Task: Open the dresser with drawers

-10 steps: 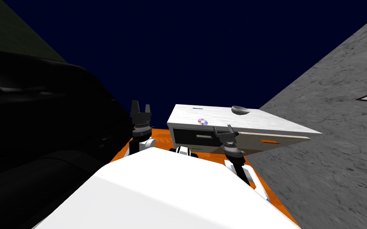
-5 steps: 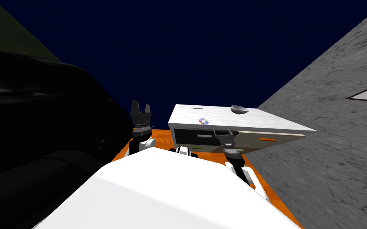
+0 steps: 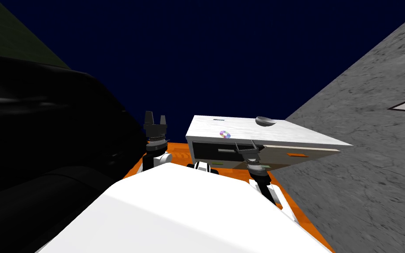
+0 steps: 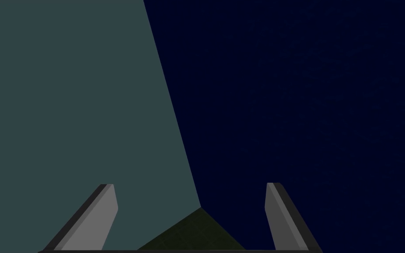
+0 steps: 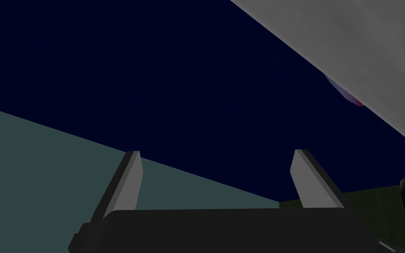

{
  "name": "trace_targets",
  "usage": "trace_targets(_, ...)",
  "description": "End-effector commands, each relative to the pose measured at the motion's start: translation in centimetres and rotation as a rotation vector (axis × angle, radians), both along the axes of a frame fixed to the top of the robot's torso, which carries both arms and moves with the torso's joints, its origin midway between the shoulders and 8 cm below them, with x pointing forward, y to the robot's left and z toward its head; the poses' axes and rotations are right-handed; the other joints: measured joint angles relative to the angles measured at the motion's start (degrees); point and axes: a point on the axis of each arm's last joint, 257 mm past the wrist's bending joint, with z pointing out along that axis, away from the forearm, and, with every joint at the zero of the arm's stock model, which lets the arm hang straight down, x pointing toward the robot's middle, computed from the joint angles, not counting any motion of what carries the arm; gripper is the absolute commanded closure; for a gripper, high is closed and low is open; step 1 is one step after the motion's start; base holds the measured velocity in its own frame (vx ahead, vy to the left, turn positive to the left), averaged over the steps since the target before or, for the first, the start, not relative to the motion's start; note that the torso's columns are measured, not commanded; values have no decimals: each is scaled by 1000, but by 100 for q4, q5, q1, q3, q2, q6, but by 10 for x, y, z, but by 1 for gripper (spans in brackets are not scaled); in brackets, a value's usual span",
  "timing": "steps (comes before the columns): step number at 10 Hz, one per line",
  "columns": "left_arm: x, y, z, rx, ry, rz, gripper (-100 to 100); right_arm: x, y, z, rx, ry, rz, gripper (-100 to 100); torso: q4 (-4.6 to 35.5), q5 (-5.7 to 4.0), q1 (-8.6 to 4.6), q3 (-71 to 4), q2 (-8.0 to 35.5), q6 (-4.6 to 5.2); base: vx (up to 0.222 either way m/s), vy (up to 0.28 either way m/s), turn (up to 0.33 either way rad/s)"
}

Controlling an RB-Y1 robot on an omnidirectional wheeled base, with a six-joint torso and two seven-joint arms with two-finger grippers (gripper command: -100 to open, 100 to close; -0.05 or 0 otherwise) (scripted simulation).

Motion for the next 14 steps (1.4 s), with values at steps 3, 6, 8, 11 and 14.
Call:
trace_targets(3, 0, 0, 0, 0, 0, 0, 0, 2, 0, -8, -34, 5, -24, -100, 0, -2, -5, -1, -1, 0, -5, 18, -16)
trace_targets(6, 0, 0, 0, 0, 0, 0, 0, 6, 1, -19, -83, 12, -59, -100, -1, -1, 0, -1, -2, 0, -5, 32, -37)
trace_targets(8, 0, 0, 0, 0, 0, 0, 0, 9, 1, -29, -124, 18, -85, -100, -1, -2, -4, -1, -2, 0, -6, 34, -34)
trace_targets(11, 0, 0, 0, 0, 0, 0, 0, 13, 3, -44, -189, 30, -123, -100, 0, -2, -4, -1, -1, 0, -6, 36, -37)
trace_targets(14, 0, 0, 0, 0, 0, 0, 0, 17, 4, -60, -248, 44, -157, -100, 0, -2, -6, -1, -1, 0, -8, 32, -38)
